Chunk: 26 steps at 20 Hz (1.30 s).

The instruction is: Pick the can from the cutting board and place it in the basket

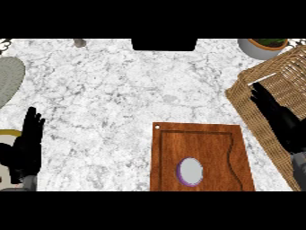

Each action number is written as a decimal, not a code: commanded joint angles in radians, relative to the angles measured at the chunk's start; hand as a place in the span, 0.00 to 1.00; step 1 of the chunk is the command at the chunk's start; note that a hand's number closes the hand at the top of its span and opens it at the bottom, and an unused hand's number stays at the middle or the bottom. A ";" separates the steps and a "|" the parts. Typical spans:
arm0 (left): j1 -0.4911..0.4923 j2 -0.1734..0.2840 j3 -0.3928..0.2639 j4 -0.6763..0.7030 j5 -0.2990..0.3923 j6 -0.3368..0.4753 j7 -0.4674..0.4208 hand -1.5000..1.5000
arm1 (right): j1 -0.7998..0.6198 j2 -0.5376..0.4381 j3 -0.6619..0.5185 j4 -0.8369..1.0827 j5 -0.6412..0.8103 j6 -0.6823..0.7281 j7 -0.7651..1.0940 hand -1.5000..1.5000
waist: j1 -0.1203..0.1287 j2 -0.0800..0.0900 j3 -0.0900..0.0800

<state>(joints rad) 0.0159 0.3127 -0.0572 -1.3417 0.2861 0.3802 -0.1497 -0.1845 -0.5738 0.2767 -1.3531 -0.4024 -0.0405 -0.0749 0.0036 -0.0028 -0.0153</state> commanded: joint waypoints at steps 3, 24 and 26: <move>-0.054 0.104 -0.004 -0.027 -0.005 -0.084 0.107 0.50 | -0.026 0.050 -0.119 -0.139 -0.044 -0.063 -0.119 1.00 | -0.027 -0.003 0.016; -0.192 0.176 -0.035 -0.032 0.035 -0.216 0.317 0.50 | -0.343 0.297 0.398 -0.354 0.924 -0.284 0.752 0.00 | -0.039 -0.023 0.005; -0.167 0.178 -0.034 -0.026 0.025 -0.214 0.288 0.50 | -0.385 0.221 0.371 -0.346 0.987 -0.208 0.859 0.00 | -0.049 -0.029 0.003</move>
<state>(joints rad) -0.1594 0.4862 -0.0970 -1.3721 0.3160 0.1621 0.1438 -0.4964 -0.2775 0.6629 -1.7080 0.4890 -0.3661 0.5602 -0.0305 -0.0242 -0.0093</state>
